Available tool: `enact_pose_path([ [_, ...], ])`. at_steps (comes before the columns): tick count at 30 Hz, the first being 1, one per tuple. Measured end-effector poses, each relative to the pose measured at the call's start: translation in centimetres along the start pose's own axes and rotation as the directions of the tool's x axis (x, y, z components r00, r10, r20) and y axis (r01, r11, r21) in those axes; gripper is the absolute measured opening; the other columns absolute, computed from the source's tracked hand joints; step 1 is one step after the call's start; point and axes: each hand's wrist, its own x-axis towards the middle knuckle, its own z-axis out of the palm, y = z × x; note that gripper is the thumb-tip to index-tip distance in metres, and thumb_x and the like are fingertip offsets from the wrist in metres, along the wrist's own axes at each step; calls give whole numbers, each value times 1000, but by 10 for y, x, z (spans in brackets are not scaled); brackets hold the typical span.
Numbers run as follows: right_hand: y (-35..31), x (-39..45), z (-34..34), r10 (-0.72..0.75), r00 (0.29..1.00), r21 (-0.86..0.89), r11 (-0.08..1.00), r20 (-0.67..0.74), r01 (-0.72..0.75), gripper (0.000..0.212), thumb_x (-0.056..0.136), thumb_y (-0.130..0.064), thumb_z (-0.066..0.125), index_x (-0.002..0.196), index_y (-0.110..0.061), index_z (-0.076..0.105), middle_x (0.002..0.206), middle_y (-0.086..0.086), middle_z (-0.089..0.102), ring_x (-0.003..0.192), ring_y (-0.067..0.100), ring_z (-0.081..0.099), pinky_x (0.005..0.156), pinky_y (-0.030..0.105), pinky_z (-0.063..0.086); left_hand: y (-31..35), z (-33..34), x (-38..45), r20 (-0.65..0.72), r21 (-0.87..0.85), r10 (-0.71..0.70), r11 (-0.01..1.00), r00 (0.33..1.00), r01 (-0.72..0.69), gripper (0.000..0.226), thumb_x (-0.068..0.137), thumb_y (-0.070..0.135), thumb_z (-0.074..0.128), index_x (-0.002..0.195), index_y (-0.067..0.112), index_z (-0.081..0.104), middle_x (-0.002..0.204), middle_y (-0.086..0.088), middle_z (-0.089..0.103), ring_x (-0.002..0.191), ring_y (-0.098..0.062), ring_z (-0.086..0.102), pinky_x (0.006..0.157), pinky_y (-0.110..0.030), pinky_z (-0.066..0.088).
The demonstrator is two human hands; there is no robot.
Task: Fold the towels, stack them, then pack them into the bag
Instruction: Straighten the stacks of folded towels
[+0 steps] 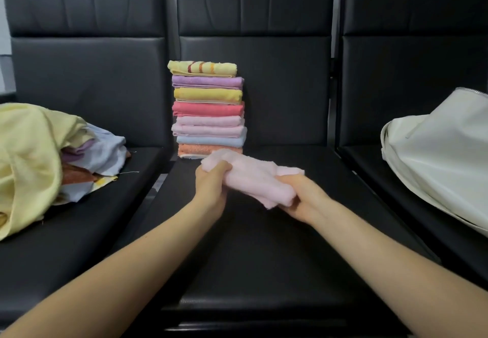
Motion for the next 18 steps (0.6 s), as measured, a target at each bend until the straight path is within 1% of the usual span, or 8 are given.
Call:
enact_pose_path([
  [4, -24, 33, -22, -135, 984, -148, 982, -113, 117, 4, 93, -8, 59, 94, -11, 57, 85, 6, 61, 70, 18, 59, 60, 24, 52, -1, 11, 13, -21, 83, 13, 997, 1000, -12, 98, 46, 33, 76, 133, 6, 41, 124, -17, 58, 105, -30, 64, 88, -45, 57],
  [6, -41, 52, -28, -156, 965, -284, 954, -209, 93, 4, 94, -11, 57, 97, -11, 56, 81, 5, 59, 67, 17, 59, 53, 18, 51, -3, 26, 26, 11, 172, -33, 985, 999, 31, 88, 59, 27, 80, 131, 7, 34, 126, -16, 53, 106, -30, 63, 87, -46, 57],
  [8, -54, 72, -35, -146, 940, -344, 938, -307, 34, 9, 93, -12, 52, 99, -8, 57, 77, 8, 58, 78, 26, 63, 73, 24, 55, -7, 39, 44, 27, 244, -41, 969, 999, 34, 78, 77, 15, 76, 137, 11, 26, 128, -13, 46, 109, -32, 60, 86, -45, 57],
  [10, -67, 92, -43, -165, 932, -272, 959, -324, 75, 13, 86, -3, 48, 90, -5, 60, 83, 14, 61, 94, 35, 64, 93, 43, 53, -12, 54, 68, 47, 329, 1, 944, 999, -16, 82, 83, 12, 71, 146, 19, 19, 129, -11, 44, 110, -34, 59, 88, -47, 56],
  [13, -79, 118, -54, -231, 926, -151, 969, -299, 193, 27, 81, 3, 45, 103, -6, 58, 101, 14, 60, 94, 29, 61, 89, 40, 54, -20, 71, 98, 96, 468, 113, 872, 989, -145, 64, 88, 17, 62, 144, 20, 32, 134, -9, 51, 112, -29, 57, 97, -46, 51],
  [15, -74, 138, -62, -291, 918, -224, 946, -271, 234, 50, 85, 1, 47, 133, -11, 48, 124, 8, 54, 110, 26, 57, 97, 33, 48, -28, 77, 112, 183, 664, 169, 705, 969, -248, 50, 93, 22, 54, 141, 17, 40, 136, -10, 53, 116, -29, 55, 101, -37, 45],
  [16, -68, 145, -66, -331, 902, -365, 905, -278, 219, 59, 87, -1, 48, 144, -13, 40, 136, 8, 49, 121, 26, 52, 101, 27, 41, -32, 79, 116, 244, 777, 171, 554, 955, -298, 49, 95, 25, 50, 143, 16, 40, 137, -11, 53, 120, -29, 53, 100, -33, 42],
  [18, -53, 154, -74, -450, 843, -643, 746, -295, 174, 55, 90, -4, 48, 144, -12, 42, 143, 10, 48, 127, 27, 47, 93, 21, 34, -40, 84, 122, 328, 903, 172, 231, 929, -362, 51, 100, 30, 42, 148, 14, 35, 139, -13, 50, 124, -31, 49, 97, -36, 39],
])
